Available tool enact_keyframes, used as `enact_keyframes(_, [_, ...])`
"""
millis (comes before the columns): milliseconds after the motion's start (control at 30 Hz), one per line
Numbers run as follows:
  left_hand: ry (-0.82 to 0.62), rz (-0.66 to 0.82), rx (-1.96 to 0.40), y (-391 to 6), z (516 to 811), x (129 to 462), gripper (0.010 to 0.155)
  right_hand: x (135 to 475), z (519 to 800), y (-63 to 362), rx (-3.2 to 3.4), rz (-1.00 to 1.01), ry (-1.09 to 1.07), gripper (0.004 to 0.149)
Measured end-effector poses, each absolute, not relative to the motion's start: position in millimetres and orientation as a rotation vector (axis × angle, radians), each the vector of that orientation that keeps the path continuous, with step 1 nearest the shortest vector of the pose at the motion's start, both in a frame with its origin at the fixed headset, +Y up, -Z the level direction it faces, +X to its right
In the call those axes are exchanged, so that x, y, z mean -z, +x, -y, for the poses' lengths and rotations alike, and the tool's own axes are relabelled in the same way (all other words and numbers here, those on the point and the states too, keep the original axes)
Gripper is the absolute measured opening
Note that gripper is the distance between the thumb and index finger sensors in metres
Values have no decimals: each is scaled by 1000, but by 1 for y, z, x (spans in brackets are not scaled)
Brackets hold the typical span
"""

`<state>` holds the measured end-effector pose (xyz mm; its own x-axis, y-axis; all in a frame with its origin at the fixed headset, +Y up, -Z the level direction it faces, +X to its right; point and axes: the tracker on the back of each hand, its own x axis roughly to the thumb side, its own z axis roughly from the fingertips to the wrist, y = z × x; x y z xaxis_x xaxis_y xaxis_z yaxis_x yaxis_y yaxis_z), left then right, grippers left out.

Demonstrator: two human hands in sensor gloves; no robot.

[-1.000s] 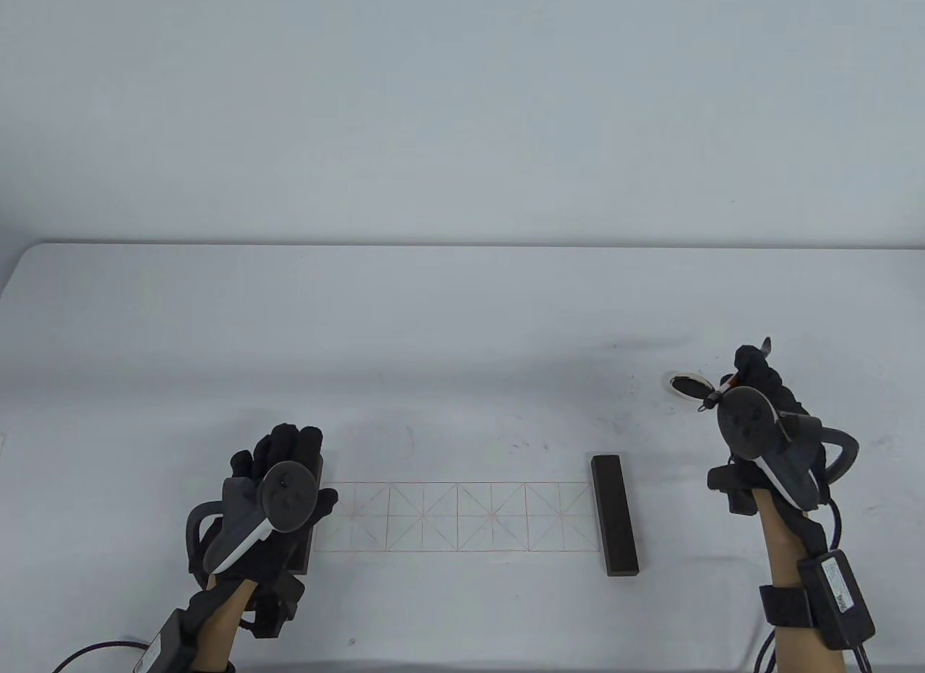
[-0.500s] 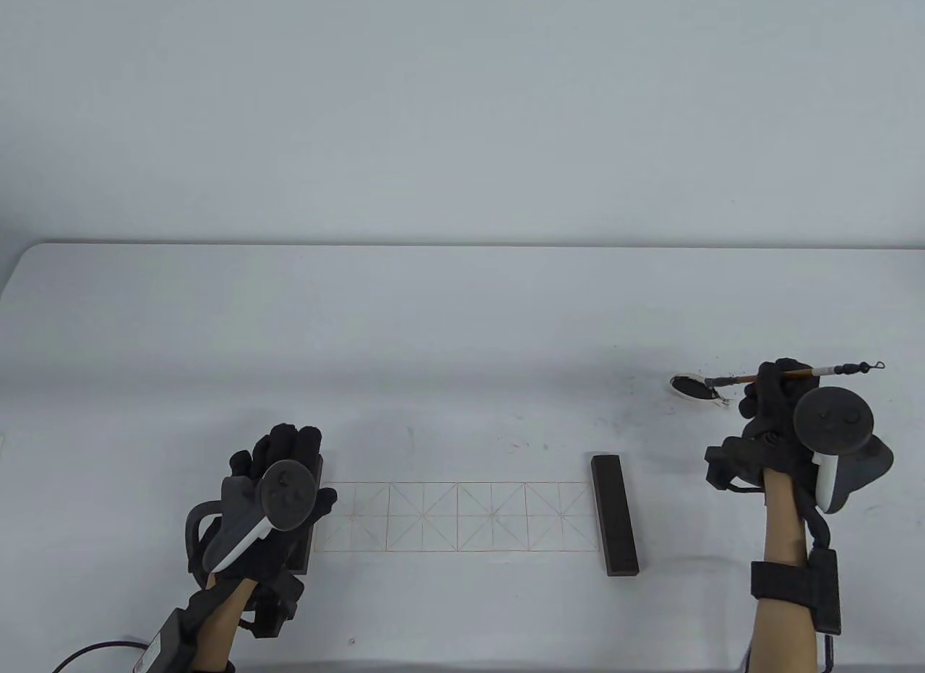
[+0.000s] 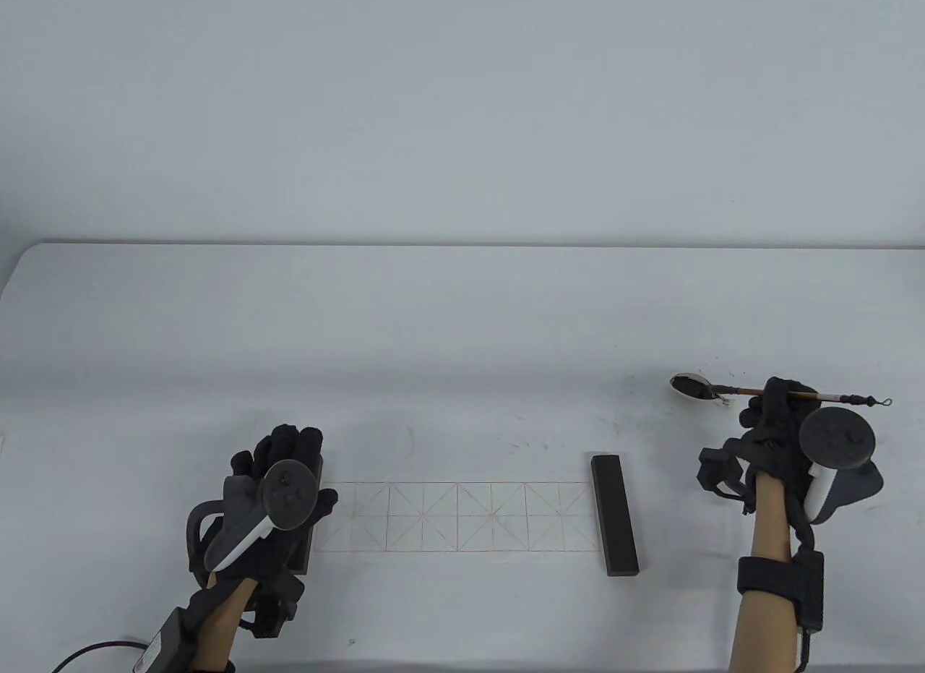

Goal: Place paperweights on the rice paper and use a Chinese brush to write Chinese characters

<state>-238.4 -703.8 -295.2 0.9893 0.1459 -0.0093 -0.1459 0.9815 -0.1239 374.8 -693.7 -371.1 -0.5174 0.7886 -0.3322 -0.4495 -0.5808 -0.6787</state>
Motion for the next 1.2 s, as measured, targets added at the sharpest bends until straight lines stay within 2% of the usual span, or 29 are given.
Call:
enact_keyframes(233, [-128, -2, -147, -238, 704, 295, 85, 370, 692, 376, -2181, 688, -803, 46])
enact_keyframes(667, [-126, -4, -148, -238, 703, 295, 84, 367, 672, 366, -2336, 743, -737, 47])
enact_keyframes(1200, [-128, -5, -146, -238, 703, 295, 84, 368, 665, 362, -2420, 700, -720, 48])
